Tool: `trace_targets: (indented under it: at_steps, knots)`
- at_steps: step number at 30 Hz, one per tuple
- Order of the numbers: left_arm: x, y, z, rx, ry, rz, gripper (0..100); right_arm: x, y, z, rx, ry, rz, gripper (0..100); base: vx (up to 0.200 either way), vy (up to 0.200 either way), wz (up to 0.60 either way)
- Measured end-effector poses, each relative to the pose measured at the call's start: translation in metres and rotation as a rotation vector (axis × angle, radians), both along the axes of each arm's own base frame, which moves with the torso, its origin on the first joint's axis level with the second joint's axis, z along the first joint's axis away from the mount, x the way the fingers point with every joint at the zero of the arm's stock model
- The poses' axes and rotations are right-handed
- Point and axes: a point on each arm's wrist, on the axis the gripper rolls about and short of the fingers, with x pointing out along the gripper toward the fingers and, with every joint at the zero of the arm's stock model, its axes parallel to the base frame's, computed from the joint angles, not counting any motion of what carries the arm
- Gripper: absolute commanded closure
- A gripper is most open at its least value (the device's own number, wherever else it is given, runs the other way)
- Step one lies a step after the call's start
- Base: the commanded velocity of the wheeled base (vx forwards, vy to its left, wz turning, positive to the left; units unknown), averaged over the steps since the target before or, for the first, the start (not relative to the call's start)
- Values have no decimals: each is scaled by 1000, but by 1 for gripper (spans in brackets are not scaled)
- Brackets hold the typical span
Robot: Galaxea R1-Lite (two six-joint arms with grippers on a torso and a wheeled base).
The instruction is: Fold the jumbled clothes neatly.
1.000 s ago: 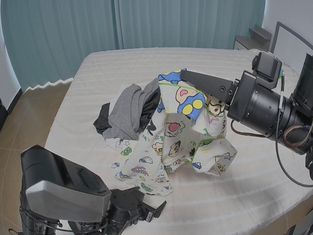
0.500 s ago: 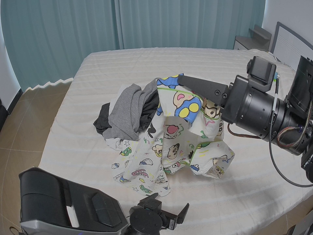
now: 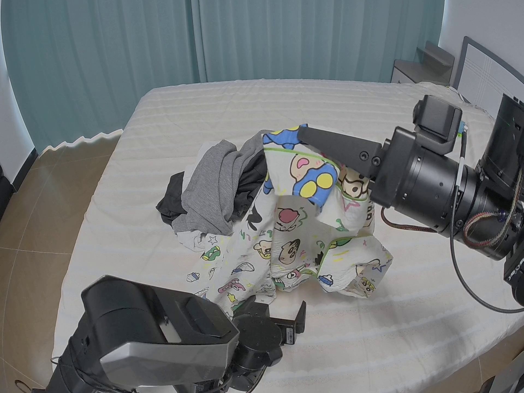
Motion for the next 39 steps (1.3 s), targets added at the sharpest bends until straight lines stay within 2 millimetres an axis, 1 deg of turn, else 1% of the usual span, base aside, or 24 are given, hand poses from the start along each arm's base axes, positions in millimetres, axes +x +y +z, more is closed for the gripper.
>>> trace_targets:
  at_steps: [2,5,11,16,20,25,32,39]
  knots:
    - [9,2,-4,1,-5,40,0,0,0,0,0,0,1,100,0,0,0]
    - [16,5,-7,6,-19,102,0,0,0,0,0,0,0,100,0,0,0]
    - [25,9,-13,40,-41,204,0,1,-1,0,2,-1,-4,100,0,0,0]
    - [22,19,-17,110,-29,220,0,2,-4,-1,-1,2,-17,100,0,0,0]
    - [16,31,-20,176,-10,243,0,5,-8,-2,-1,5,-34,100,0,0,0]
    - [20,44,-17,215,-10,299,0,7,-10,-3,-3,8,-42,100,0,0,0]
    - [23,48,-14,223,-13,315,0,7,-11,-4,-4,15,-44,100,0,0,0]
    - [16,56,-12,247,2,315,0,12,-15,-6,-8,20,-66,100,0,0,0]
